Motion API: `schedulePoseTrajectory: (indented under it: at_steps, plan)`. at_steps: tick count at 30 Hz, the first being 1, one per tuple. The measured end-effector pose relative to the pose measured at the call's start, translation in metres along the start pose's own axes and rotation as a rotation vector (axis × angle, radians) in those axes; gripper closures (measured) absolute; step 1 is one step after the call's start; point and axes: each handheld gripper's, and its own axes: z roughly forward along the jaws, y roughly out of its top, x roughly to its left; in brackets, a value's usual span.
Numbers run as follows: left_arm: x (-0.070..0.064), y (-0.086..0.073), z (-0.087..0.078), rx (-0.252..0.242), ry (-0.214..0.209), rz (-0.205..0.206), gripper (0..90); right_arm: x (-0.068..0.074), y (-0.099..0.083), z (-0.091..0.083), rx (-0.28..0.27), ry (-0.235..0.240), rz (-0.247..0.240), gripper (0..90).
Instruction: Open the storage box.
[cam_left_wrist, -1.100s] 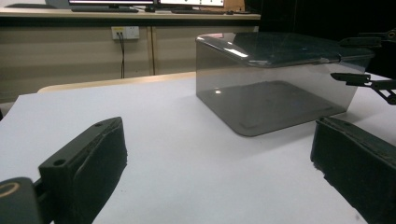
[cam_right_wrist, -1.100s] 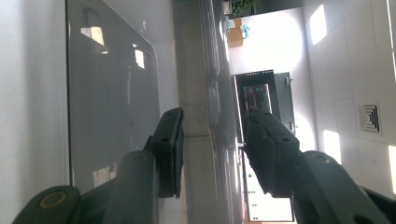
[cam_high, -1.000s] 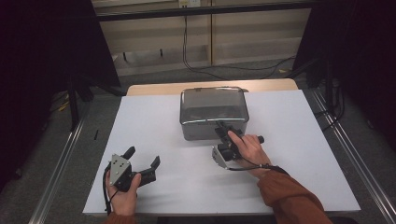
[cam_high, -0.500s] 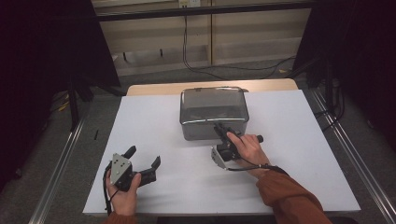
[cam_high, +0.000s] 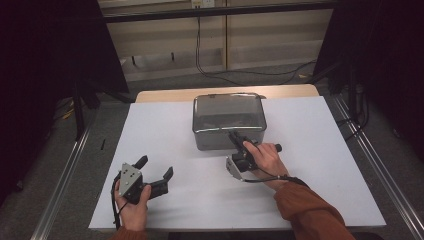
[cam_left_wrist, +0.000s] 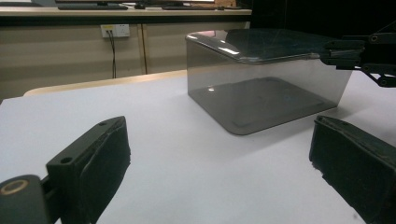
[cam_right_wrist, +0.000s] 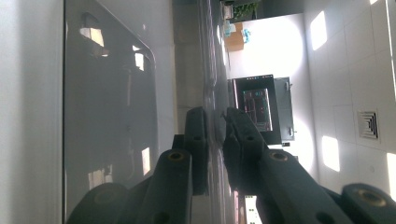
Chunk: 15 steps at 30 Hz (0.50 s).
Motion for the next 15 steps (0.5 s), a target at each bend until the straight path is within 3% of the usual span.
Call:
schedulePoseTrajectory:
  at_steps: [9,12,15]
  plan:
    - [-0.0029,0.0058,0.0043,0.007,-0.05,0.006,6.7,-0.0001,0.0001,0.0,0.0,-0.003,0.008,79.8]
    - [-0.0035,0.0072,0.0077,-0.016,-0.1,0.022,6.3,0.0001,0.0004,-0.0001,0.002,-0.005,0.01,79.8]
    - [-0.0032,0.0078,0.0106,-0.003,-0.093,0.035,5.3,-0.0005,0.0001,0.0,-0.002,-0.003,0.009,79.8]
